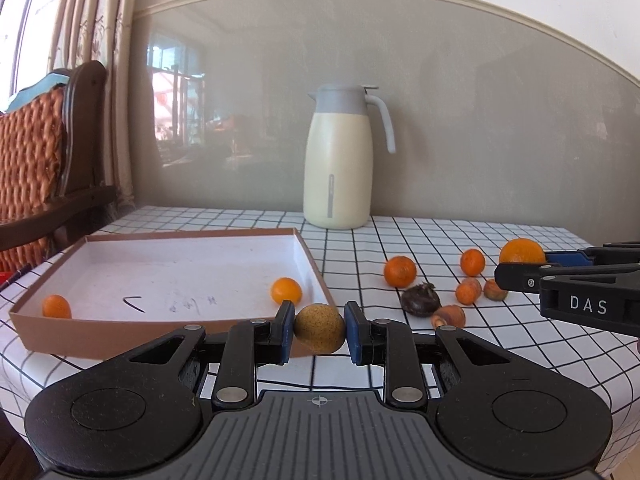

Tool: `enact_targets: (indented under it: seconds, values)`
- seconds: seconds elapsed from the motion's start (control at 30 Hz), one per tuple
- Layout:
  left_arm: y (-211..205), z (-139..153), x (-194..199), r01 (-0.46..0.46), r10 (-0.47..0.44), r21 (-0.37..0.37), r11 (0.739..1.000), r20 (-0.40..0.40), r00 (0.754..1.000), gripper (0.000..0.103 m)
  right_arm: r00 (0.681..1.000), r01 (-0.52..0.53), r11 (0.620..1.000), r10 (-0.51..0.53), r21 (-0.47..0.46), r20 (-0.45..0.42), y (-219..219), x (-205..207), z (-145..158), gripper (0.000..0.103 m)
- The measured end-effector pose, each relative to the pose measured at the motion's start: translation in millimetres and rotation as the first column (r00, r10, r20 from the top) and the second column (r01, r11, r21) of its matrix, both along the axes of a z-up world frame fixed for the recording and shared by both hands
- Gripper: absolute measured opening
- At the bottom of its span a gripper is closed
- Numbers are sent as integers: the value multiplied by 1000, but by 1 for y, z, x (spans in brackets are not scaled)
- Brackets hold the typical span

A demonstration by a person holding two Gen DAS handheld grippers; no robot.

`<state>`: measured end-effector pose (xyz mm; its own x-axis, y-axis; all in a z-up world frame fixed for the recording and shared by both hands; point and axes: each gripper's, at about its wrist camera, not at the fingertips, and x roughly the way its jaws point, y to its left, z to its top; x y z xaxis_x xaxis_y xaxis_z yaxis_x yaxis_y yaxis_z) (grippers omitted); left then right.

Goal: Organize fruits
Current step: 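Carry the brown fruit and orange over the box and open both tools to release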

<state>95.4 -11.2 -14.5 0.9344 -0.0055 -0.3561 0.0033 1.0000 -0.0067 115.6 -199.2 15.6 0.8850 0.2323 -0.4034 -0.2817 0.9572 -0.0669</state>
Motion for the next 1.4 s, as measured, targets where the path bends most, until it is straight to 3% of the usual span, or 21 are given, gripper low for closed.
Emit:
enact_targets:
  seconds: [0.83,1.4]
  values:
    - [99,20,-16,-154,152,30,988,57,987,27,981,-187,982,187,-4,54,95,7,10,26]
    - [148,20,17,-227,227,-3,974,55,972,27,974,-217,976,217,-21,56,128,42,8,26]
